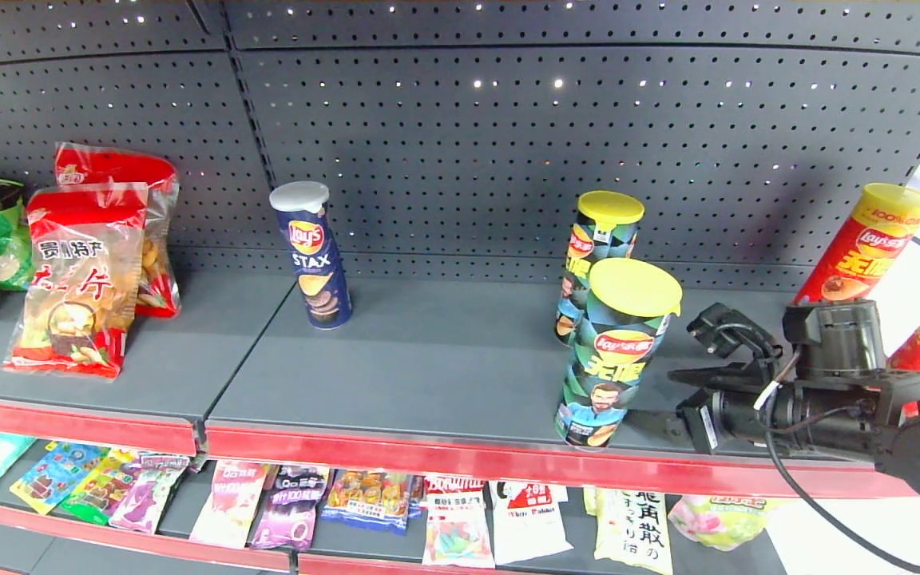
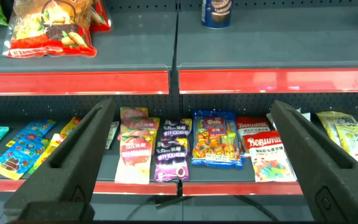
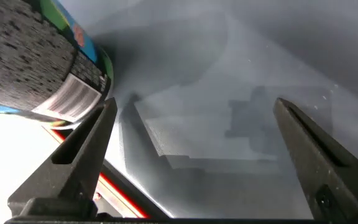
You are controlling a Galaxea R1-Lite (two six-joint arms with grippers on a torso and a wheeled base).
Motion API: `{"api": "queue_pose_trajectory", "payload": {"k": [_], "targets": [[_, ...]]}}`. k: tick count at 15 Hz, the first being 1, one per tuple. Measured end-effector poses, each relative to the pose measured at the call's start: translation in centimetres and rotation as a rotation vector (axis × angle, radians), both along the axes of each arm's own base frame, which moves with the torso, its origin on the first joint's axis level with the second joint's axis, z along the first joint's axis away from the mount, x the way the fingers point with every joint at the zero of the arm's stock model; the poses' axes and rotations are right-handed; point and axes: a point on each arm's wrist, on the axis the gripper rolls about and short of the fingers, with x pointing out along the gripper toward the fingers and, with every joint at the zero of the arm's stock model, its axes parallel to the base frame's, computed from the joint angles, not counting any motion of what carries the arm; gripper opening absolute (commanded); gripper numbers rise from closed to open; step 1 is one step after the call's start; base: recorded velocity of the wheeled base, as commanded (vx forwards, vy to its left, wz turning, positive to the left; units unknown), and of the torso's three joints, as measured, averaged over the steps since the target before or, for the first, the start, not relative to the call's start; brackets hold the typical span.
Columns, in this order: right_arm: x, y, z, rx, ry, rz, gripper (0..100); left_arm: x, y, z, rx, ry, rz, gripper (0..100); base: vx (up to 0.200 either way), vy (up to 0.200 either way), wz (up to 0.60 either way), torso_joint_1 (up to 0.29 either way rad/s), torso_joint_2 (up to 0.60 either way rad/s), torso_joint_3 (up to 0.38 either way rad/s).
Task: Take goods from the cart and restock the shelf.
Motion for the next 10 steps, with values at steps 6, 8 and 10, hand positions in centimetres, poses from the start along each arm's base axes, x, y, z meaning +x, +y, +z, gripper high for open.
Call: {"api": "queue_pose_trajectory", "payload": {"k": [6,8,10], "targets": [[0.03,0.64,0.11,0.001,-0.005,0.023,100,0.0,0.0,0.0,0.0,0.0,-0.001,100,0.0,0.0,0.0,0.0,0.0,0.0],[0.05,0.85,0.17,0.003,-0.007,0.028,100,0.0,0.0,0.0,0.0,0.0,0.0,100,0.0,0.0,0.0,0.0,0.0,0.0],[0.04,0.95,0.19,0.003,-0.008,0.031,100,0.0,0.0,0.0,0.0,0.0,0.0,100,0.0,0.0,0.0,0.0,0.0,0.0]]}}
